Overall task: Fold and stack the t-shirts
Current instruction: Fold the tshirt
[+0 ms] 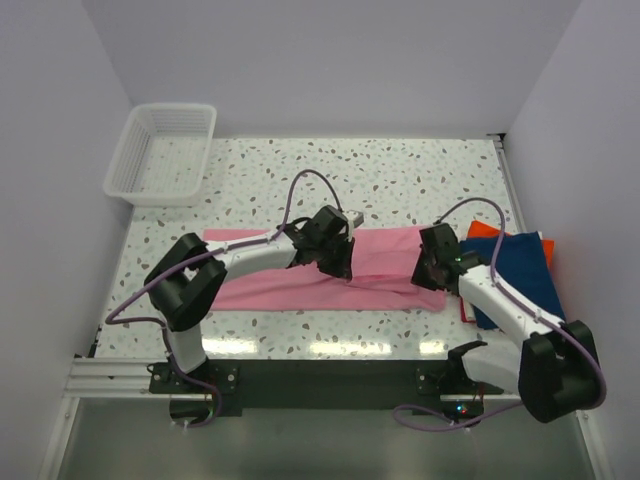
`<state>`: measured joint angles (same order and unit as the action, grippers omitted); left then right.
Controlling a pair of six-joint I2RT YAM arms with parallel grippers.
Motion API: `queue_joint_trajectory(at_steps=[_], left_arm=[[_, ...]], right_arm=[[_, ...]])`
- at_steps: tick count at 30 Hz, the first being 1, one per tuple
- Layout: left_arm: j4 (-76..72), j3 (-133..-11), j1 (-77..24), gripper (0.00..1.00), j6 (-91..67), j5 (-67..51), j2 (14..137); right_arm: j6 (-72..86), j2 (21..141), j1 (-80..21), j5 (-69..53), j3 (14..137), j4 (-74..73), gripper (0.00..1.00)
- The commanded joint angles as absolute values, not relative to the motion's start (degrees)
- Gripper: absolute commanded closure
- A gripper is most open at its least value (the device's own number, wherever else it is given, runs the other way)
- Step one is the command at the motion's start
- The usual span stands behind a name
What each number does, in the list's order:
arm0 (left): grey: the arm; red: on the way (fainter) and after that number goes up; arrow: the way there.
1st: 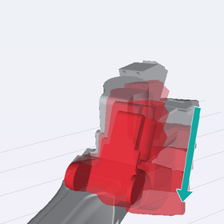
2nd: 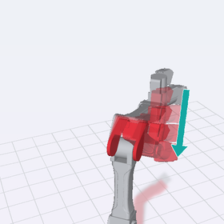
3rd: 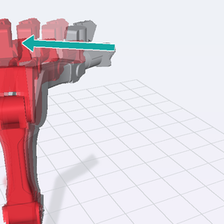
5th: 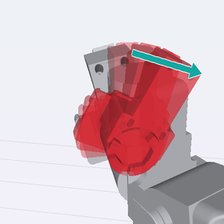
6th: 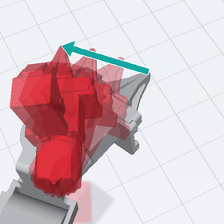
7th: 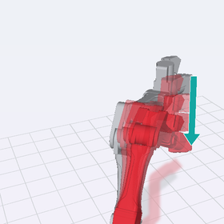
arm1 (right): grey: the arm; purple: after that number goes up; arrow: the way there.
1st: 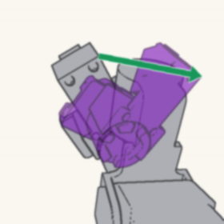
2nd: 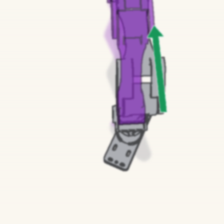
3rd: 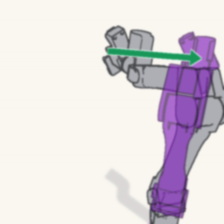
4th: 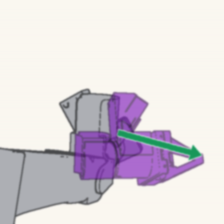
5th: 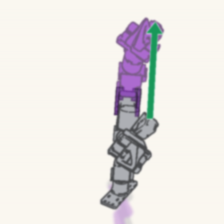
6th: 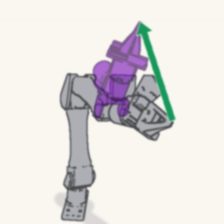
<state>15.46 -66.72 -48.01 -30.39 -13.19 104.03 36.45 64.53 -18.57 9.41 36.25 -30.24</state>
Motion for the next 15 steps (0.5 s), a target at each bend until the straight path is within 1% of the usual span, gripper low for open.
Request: queue_joint_trajectory(at_steps=[1, 3, 4, 5, 6, 9, 10, 13, 15], left_arm=[[16.43, -70.13, -47.46, 0.88, -28.92, -12.05, 103.89], [17.14, -70.75, -46.85, 0.8, -28.57, -11.43, 103.89], [17.14, -70.84, -46.58, 0.79, -28.48, -11.43, 103.54], [17.23, -70.84, -45.89, 0.74, -28.39, -11.43, 103.27], [17.31, -70.84, -45.62, 0.71, -28.39, -11.16, 102.92], [18.19, -70.4, -44.04, 0.65, -28.21, -10.02, 101.34], [18.54, -70.14, -43.6, 0.64, -28.3, -8.8, 99.95], [18.54, -67.42, -41.58, 0.62, -29.44, -5.03, 95.91], [17.67, -63.73, -38.77, 0.62, -31.37, -2.65, 93.44]], right_arm=[[37.79, 68.63, -18.37, 10.63, 36.47, -26.91, 0.94], [37.71, 71.0, -18.37, 10.9, 37.18, -25.67, 0.91], [37.53, 71.54, -18.46, 10.99, 37.79, -25.4, 0.89], [37.27, 72.15, -18.28, 11.51, 38.31, -25.4, 0.87], [37.18, 72.51, -18.37, 11.95, 38.84, -25.4, 0.86], [36.65, 73.21, -18.19, 13.09, 41.21, -25.84, 0.79], [36.48, 73.47, -18.11, 13.1, 42.53, -26.36, 0.73], [35.33, 73.21, -18.02, 14.76, 45.6, -28.64, 0.59], [33.67, 71.55, -18.19, 16.69, 47.36, -30.66, 0.55]])
